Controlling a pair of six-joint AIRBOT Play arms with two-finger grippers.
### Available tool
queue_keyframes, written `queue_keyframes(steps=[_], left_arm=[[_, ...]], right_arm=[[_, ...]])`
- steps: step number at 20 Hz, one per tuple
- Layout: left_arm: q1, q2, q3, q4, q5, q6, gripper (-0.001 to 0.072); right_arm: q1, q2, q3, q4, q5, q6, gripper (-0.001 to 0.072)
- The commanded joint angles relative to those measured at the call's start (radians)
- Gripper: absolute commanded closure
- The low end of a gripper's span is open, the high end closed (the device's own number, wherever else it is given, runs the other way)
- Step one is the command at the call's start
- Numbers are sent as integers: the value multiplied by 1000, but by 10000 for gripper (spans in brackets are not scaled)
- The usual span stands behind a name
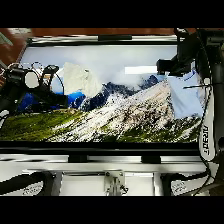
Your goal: Fold the shirts.
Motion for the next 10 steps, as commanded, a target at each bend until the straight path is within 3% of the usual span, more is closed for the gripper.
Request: queue_keyframes(steps=[1, 10], left_arm=[[1, -1, 0, 0, 0, 0, 93], [1, -1, 0, 0, 0, 0, 93]], right_arm=[[1, 0, 1, 0, 72, 0, 132], [1, 0, 1, 7, 200, 10, 133]])
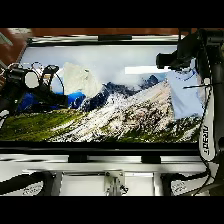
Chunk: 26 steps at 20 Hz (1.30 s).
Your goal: Fold the shirts.
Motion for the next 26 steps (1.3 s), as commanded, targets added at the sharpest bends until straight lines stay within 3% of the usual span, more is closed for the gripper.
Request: queue_keyframes(steps=[1, 6, 9, 13, 15, 18, 23, 26], left_arm=[[1, -1, 0, 0, 0, 0, 93], [1, -1, 0, 0, 1, 0, 93], [1, -2, 0, -3, 105, 0, 93], [0, -10, 0, -3, 134, 0, 99], [8, -24, 8, -2, 298, -1, 95], [63, -163, 159, -3, 443, -60, 79], [102, -527, 470, -131, 400, -47, 72], [103, -657, 546, -214, 401, -48, 73]], right_arm=[[1, 0, 1, 18, 53, 15, 132], [1, -1, 1, 124, -140, 14, 133], [1, -1, 1, 105, -266, 10, 133], [1, -1, 1, 12, -244, -15, 135], [1, -1, 1, -5, -208, -15, 136], [1, -1, 1, 12, -177, -15, 135], [1, -1, 1, 41, -172, -15, 136], [1, -1, 1, 42, -172, -16, 135]])
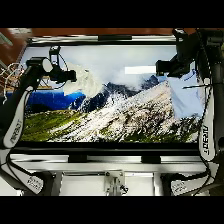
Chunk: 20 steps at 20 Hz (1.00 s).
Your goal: Fold the shirts.
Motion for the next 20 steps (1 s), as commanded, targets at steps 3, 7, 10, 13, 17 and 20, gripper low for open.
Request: queue_keyframes(steps=[3, 7, 10, 13, 17, 20], left_arm=[[9, -188, 105, -93, 8, -1, 86], [9, -194, 120, -96, 5, -2, 581], [8, -174, 226, -116, -95, 35, 674], [-8, -46, 325, -117, -153, 145, 676], [-97, 299, 322, -118, -125, 199, 675], [-209, 523, 313, -118, -87, 178, 674]], right_arm=[[0, -1, 1, 7, 13, -5, 136], [0, -1, 1, 8, 27, -5, 135], [0, 0, 1, 14, 3, -5, 136], [0, 24, 1, 12, -27, -11, 136], [0, 168, 1, -11, 22, -16, 136], [0, 320, 1, -51, 97, -16, 136]])
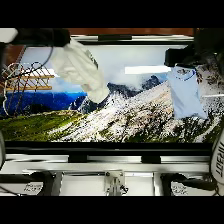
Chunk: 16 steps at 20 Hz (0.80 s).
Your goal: Fold the shirts.
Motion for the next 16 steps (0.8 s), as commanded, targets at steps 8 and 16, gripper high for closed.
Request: queue_keyframes(steps=[8, 16], left_arm=[[-156, 389, -195, 142, -290, -72, 674], [-195, 395, -776, 145, -370, -138, 674]], right_arm=[[0, 335, -3, -10, -104, -1, 136], [56, 335, -597, 299, -50, 24, 135]])
